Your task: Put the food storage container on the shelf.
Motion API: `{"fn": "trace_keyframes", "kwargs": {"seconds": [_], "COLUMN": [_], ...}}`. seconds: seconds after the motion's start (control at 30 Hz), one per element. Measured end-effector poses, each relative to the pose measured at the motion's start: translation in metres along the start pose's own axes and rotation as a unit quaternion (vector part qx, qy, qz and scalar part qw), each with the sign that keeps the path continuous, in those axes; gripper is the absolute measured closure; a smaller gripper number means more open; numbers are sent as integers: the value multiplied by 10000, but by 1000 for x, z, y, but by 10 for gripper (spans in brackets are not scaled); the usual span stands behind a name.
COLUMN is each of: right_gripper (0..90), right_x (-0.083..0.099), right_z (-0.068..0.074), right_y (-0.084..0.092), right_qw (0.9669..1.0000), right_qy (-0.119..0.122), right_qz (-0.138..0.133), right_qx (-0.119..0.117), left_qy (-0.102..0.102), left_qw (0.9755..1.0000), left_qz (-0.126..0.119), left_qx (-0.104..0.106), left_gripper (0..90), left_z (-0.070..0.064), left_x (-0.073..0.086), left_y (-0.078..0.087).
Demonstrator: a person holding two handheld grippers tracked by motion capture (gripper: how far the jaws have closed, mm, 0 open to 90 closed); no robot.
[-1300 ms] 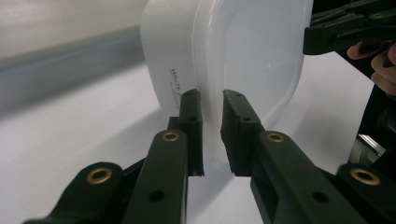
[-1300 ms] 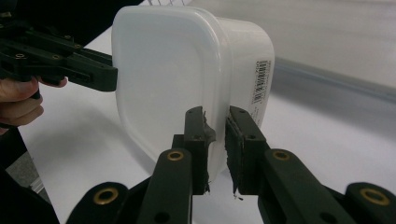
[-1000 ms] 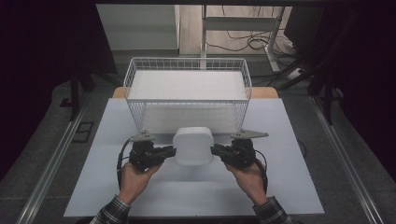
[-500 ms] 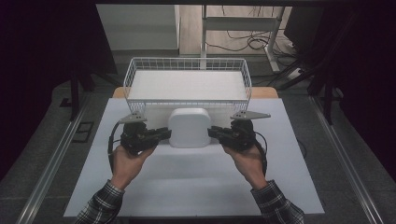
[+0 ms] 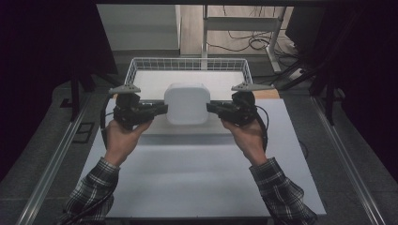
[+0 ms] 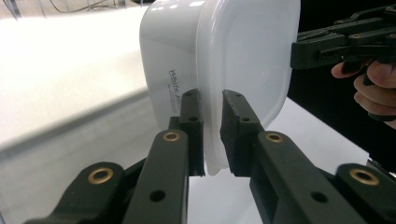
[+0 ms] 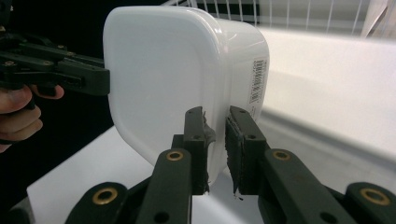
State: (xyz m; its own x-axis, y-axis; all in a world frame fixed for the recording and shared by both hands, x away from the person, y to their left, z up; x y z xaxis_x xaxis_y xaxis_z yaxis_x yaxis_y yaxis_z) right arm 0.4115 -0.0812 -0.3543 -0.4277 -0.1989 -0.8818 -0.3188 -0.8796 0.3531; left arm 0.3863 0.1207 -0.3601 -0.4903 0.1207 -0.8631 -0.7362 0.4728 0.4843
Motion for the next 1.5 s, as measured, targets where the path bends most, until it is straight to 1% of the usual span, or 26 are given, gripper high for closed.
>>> {"fn": "trace_keyframes", "kwargs": {"seconds": [0.03,0.07,0.17,0.2,0.23,0.3,0.5,0.53,0.57,0.63,0.8,0.97,1.03,1.1,1.2,1.27,1.3,1.47,1.5], "right_gripper": [779,779,776,775,774,772,764,764,761,754,722,691,684,658,627,619,608,584,576], "right_x": [-11,-16,-27,-31,-34,-38,-49,-49,-51,-51,-55,-58,-58,-59,-58,-58,-58,-57,-57], "right_z": [-4,-6,-13,-16,-20,-25,-39,-39,-43,-46,-51,-54,-54,-56,-59,-60,-62,-63,-63], "right_y": [0,0,-2,-3,-5,-7,-15,-15,-17,-20,-25,-29,-29,-32,-35,-36,-38,-40,-41], "right_qw": [10000,10000,9999,9999,9998,9997,9991,9991,9987,9984,9977,9974,9973,9970,9964,9963,9960,9957,9956], "right_qy": [10,8,-6,-24,-71,-113,-367,-367,-460,-515,-651,-675,-692,-729,-764,-776,-815,-834,-842], "right_qz": [-25,-34,-14,-18,-12,7,57,57,77,113,68,101,101,122,179,184,186,227,229], "right_qx": [33,60,136,158,182,207,211,211,195,194,169,221,221,252,314,326,325,338,346], "left_qy": [-4,-25,-6,-6,44,92,250,250,264,288,314,369,365,360,452,475,530,608,606], "left_qw": [10000,10000,9999,9999,9999,9998,9993,9993,9992,9991,9989,9987,9987,9986,9981,9980,9976,9970,9970], "left_qz": [-4,13,78,78,120,170,262,262,289,310,350,349,361,399,421,427,444,466,469], "left_qx": [-13,-40,-65,-65,-63,-56,-8,-8,-19,3,-12,-1,-9,-16,19,37,72,130,116], "left_gripper": [797,797,797,797,796,795,788,786,783,772,716,693,679,664,648,648,646,638,623], "left_z": [1,4,9,9,13,16,26,26,28,30,33,36,37,37,39,40,41,44,45], "left_x": [-6,-14,-27,-27,-33,-38,-49,-49,-50,-50,-51,-53,-53,-53,-55,-55,-56,-57,-58], "left_y": [-1,-3,-10,-10,-15,-20,-32,-32,-34,-37,-44,-48,-49,-52,-57,-57,-58,-61,-62]}}
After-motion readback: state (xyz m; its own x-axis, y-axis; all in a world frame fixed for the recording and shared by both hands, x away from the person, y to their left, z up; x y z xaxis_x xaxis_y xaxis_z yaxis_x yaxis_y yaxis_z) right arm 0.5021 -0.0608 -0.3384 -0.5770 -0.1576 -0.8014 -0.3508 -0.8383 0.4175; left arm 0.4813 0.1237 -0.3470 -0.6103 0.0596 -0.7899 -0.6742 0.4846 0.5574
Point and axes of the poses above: each handheld gripper's, and its own axes: y roughly backward along the jaws, x roughly out of its underside, z roughly to its left, the point moved 8 cm from there along -y, roughly forward along the jaws, and after that the axes turned 15 degrees about -x, right-handed, at the moved point
